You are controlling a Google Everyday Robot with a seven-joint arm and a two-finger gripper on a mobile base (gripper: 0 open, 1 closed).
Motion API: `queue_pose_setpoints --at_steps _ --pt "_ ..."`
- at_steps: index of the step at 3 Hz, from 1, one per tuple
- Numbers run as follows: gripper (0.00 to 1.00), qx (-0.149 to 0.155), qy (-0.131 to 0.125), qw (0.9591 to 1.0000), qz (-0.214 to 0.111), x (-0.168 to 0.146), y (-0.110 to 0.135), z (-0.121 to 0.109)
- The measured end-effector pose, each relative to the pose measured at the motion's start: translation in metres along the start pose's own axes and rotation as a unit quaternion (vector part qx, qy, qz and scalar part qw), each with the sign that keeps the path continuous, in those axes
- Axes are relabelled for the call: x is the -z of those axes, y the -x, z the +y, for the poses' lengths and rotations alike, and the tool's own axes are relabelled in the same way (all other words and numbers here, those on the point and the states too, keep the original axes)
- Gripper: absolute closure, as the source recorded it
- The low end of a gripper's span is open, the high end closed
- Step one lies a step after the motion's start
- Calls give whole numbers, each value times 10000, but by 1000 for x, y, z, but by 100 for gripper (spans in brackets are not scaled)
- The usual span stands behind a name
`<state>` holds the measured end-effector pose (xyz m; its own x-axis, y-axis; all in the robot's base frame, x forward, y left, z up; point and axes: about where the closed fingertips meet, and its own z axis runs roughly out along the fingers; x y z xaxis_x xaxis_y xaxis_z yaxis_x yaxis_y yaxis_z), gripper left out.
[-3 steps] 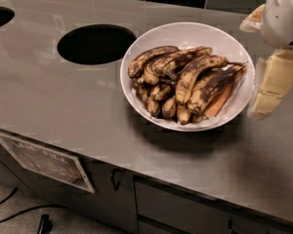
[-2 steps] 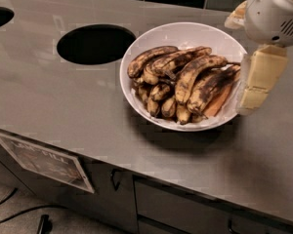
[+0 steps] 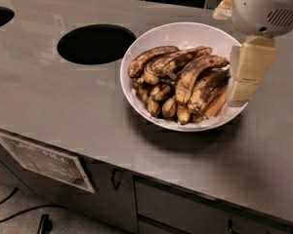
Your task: Pick banana from white bowl
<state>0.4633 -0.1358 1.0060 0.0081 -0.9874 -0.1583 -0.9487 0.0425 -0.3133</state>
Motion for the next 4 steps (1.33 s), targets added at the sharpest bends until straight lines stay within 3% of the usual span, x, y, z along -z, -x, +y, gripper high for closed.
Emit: queue_pose_setpoints --at_steps 2,4 --pt "0 672 -99 9977 60 13 40 -18" --pt "0 1195 -255 9925 -81 6 60 -39"
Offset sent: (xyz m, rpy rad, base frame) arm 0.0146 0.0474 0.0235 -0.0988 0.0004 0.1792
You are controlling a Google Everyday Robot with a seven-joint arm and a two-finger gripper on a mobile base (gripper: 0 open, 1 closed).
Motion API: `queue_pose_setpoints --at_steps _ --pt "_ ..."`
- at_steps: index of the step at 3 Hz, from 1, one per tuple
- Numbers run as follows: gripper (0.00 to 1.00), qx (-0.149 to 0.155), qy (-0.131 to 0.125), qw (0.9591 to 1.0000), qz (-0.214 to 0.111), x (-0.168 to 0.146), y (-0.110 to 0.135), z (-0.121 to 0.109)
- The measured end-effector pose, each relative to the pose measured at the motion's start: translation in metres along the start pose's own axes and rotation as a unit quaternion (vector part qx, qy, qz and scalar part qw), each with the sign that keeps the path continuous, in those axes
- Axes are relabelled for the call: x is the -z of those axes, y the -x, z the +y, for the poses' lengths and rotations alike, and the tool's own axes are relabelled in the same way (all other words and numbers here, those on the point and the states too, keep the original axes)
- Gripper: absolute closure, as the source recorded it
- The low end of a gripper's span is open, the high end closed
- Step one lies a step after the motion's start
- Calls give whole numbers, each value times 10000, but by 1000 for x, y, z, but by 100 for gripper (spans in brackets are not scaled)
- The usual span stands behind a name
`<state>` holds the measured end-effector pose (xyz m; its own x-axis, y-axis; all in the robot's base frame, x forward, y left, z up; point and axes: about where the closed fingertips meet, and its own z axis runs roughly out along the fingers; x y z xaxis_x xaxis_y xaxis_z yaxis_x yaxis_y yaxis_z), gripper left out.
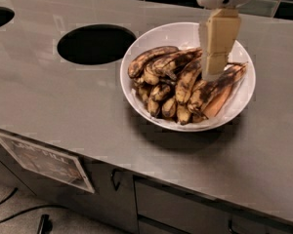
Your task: Pick banana from white bowl
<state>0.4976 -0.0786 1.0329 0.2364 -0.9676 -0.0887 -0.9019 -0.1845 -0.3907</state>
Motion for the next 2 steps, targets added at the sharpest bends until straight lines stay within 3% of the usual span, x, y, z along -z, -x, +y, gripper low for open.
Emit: queue_pose_setpoints --at_steps 2 --pt "0 343 -74 9993 -107 -12 12 -20"
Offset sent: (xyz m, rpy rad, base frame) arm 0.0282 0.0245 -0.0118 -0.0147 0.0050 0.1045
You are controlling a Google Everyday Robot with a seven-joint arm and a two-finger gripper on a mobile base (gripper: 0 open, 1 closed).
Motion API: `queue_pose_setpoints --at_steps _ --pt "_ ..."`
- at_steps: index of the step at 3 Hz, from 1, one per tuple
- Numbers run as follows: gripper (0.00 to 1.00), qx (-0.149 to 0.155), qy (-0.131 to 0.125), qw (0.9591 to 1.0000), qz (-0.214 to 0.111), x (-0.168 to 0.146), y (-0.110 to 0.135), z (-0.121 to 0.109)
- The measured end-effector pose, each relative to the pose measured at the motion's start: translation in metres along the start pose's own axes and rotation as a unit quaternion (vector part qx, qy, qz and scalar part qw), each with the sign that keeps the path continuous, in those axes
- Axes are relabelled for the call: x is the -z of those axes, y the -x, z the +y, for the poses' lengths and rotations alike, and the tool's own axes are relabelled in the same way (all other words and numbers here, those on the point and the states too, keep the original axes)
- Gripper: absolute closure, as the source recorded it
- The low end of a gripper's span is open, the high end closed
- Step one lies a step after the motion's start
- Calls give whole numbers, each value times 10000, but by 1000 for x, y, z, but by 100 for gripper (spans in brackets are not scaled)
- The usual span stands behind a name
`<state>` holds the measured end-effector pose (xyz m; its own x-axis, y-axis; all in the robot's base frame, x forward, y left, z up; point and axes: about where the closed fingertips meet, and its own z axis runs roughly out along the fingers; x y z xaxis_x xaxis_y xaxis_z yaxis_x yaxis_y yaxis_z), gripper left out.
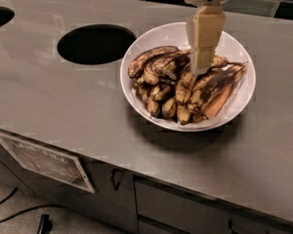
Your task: Pick banana from white bowl
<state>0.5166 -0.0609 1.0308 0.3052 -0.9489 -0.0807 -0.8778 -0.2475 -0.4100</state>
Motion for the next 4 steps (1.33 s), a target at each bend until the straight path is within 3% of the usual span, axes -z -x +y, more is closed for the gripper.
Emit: queue_pose_setpoints --at_steps 1,2,4 --pt "0 131 31 9999 -27 -5 6 -5" --pt "0 143 292 9995 -47 -26 2 -15" --pt "0 241 328 9990 -179 -39 8 -24"
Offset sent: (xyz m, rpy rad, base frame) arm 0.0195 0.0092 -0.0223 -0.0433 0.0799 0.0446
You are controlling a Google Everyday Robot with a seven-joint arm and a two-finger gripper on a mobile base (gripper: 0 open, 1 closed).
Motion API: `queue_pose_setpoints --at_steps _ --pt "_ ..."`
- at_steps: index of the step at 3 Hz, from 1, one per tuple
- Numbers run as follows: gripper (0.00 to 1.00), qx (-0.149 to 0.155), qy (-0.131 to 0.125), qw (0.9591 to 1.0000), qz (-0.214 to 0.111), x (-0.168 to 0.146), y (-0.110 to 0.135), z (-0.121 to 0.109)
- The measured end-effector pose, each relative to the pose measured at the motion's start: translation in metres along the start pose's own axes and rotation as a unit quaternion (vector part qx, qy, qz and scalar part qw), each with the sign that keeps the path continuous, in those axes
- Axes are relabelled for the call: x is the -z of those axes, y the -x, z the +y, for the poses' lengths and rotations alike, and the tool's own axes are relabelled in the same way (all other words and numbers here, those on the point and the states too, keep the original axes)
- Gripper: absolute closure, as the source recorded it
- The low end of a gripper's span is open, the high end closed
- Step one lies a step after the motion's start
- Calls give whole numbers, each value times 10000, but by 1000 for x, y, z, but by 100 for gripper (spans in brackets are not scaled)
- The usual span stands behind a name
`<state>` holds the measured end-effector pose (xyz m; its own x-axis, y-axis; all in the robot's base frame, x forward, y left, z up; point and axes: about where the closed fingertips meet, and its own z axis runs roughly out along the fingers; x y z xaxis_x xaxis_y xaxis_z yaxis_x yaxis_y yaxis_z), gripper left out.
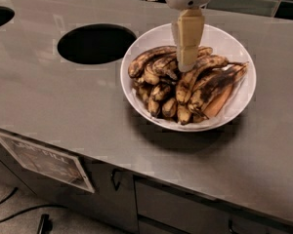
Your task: Pick banana from white bowl
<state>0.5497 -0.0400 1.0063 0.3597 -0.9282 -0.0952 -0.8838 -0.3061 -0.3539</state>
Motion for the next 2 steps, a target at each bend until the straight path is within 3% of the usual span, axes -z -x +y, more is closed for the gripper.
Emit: queue_pose_setpoints --at_steps 1,2 --pt "3 105 168 9997 -169 -14 0 -7" --pt "22 137 341 9989 -282 -24 -4 -10"
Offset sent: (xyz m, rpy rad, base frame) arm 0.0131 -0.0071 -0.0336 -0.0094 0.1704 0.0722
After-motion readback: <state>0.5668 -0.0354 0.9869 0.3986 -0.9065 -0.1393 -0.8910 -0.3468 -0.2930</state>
